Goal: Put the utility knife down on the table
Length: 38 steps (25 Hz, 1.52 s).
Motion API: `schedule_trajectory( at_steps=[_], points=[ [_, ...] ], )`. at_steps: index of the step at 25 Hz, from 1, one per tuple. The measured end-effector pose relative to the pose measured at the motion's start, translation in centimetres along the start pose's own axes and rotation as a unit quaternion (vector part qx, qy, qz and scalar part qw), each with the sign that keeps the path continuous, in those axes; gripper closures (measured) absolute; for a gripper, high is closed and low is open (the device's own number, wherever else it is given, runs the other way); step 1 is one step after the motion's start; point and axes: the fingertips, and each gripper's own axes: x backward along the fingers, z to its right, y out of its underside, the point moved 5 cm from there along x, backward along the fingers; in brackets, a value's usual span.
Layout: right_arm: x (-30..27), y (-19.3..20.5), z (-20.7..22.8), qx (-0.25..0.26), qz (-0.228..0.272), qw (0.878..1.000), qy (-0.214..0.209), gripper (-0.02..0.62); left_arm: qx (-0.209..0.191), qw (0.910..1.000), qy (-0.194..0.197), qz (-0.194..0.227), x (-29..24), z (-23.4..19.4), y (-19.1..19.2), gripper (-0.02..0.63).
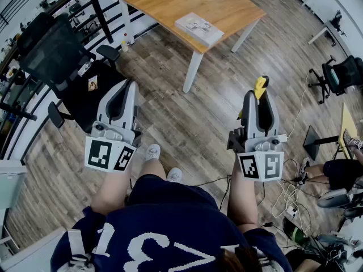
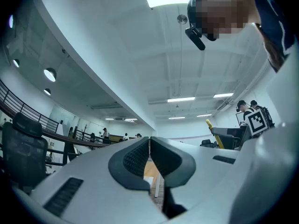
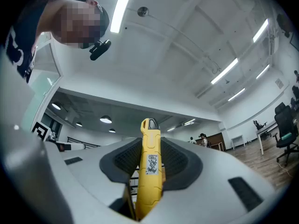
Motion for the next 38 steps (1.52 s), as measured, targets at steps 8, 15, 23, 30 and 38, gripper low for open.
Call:
schedule_trajectory(
  at_steps=[8,15,23,30,38],
  points=[
    [2.5,-1.6,0.3,-0.012,0.014,1.0,-0.009,0.457,-0.008,0.9999,0.006,0.0,0.8,2.6,-0.5,0.583],
    [3.5,-1.9,1.4,-0.035,0.02,0.999,0.007,0.456,-0.006,1.0,0.001,-0.007,1.1,2.9,0.1,0.583],
    [1.2,-0.4,3.5,-0.034,0.017,0.999,0.018,0.456,-0.001,0.9998,0.007,-0.016,-2.9,1.8,2.1,0.583],
    [-5.3,1.1,6.1,-0.034,0.022,0.999,0.022,0.456,-0.004,0.9999,0.012,-0.008,-10.2,-1.9,2.8,0.583],
    [-16.1,2.8,8.4,-0.028,0.035,0.999,0.027,0.456,-0.013,0.9996,0.026,0.001,-20.0,-8.0,3.1,0.583]
  ],
)
